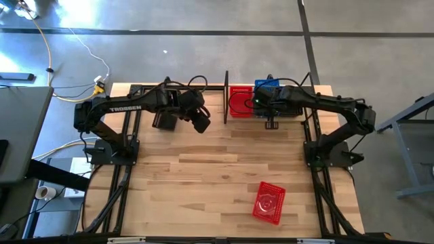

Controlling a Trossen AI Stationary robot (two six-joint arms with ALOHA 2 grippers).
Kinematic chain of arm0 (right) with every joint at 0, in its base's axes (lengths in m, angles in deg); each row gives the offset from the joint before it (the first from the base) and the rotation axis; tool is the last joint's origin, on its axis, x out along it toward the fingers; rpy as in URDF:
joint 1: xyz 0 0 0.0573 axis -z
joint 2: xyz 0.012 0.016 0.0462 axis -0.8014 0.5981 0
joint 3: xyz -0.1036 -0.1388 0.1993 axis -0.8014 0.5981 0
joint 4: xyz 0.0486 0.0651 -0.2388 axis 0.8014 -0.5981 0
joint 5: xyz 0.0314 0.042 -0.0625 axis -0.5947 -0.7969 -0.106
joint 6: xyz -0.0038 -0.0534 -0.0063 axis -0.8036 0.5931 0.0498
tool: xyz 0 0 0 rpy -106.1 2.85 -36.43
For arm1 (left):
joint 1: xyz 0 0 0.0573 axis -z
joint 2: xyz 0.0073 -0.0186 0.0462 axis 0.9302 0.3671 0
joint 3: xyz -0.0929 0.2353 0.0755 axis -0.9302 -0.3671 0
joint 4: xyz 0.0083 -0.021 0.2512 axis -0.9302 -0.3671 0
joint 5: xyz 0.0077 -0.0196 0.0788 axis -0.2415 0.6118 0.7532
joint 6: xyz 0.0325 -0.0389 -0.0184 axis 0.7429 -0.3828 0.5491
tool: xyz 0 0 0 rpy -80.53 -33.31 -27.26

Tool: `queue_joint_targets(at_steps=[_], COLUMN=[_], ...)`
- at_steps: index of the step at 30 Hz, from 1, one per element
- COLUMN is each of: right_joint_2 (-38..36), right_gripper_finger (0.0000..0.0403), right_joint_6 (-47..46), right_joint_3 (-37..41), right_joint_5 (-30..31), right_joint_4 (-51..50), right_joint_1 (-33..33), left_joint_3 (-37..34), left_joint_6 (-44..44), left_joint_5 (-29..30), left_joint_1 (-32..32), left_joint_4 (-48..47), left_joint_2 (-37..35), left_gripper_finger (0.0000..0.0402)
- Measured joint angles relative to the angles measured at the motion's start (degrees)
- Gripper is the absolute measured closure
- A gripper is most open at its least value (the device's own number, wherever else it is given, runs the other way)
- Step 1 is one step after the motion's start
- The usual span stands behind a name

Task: Stack baskets on shelf by color
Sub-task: Stack the blue bin on top of the blue bins on the shelf, then stack the black bin on top of the black bins on the shelf

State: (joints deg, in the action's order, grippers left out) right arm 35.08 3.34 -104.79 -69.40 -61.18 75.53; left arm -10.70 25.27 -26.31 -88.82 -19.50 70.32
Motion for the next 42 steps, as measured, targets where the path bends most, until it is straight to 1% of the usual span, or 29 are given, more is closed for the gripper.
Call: queue_joint_targets(at_steps=[3, 7, 10, 15, 21, 24, 27, 30, 33, 35, 39, 42], right_joint_2=[0.0, 0.3, 0.8, 0.9, 0.9, 0.9, 0.9, 0.9, 0.9, 0.9, 0.9, 0.9], right_gripper_finger=[0.0403, 0.0403, 0.0403, 0.0403, 0.0401, 0.0385, 0.0355, 0.0326, 0.0308, 0.0301, 0.0297, 0.0297], right_joint_6=[0.2, 0.4, 0.5, 3.1, 3.5, 3.5, 3.5, 3.5, 3.5, 3.4, 3.0, 2.7], right_joint_3=[0.0, 0.0, 0.0, 0.0, 0.0, 0.0, 0.0, 0.0, -0.2, -1.0, -3.1, -5.0], right_joint_5=[0.0, -2.8, -1.4, -1.5, -1.7, -1.7, -1.4, 0.6, 2.6, 2.6, 0.2, 0.3], right_joint_4=[0.1, -0.1, -0.5, -0.1, 0.6, 1.1, 1.4, 1.3, 0.9, -0.5, -2.8, -4.9], right_joint_1=[0.2, 1.2, 1.9, 2.1, 2.1, 2.2, 2.2, 2.2, 2.1, 2.1, 2.1, 2.1], left_joint_3=[0.0, 0.0, 0.0, 0.0, 0.0, 0.0, 0.0, 0.0, 0.0, 0.0, 0.0, 0.0], left_joint_6=[0.7, 0.8, 0.8, 0.8, 0.8, 0.8, 0.7, 0.7, 0.7, 0.7, 0.4, -0.2], left_joint_5=[0.0, 0.0, 0.0, -0.1, -0.1, -0.2, -0.8, -0.8, -0.8, -0.8, -0.8, -2.1], left_joint_1=[-0.6, -1.0, -1.0, -1.0, -1.0, -1.0, -1.0, -1.0, -1.0, -1.0, -1.0, -1.0], left_joint_4=[0.0, 0.0, 0.0, 0.0, 0.0, 0.0, 0.0, 0.0, -0.1, -0.1, -0.1, -0.2], left_joint_2=[0.0, 0.0, 0.0, 0.0, 0.0, 0.0, 0.0, 0.0, 0.0, 0.0, 0.0, 0.0], left_gripper_finger=[0.0282, 0.0282, 0.0282, 0.0282, 0.0282, 0.0282, 0.0282, 0.0282, 0.0282, 0.0282, 0.0282, 0.0282])
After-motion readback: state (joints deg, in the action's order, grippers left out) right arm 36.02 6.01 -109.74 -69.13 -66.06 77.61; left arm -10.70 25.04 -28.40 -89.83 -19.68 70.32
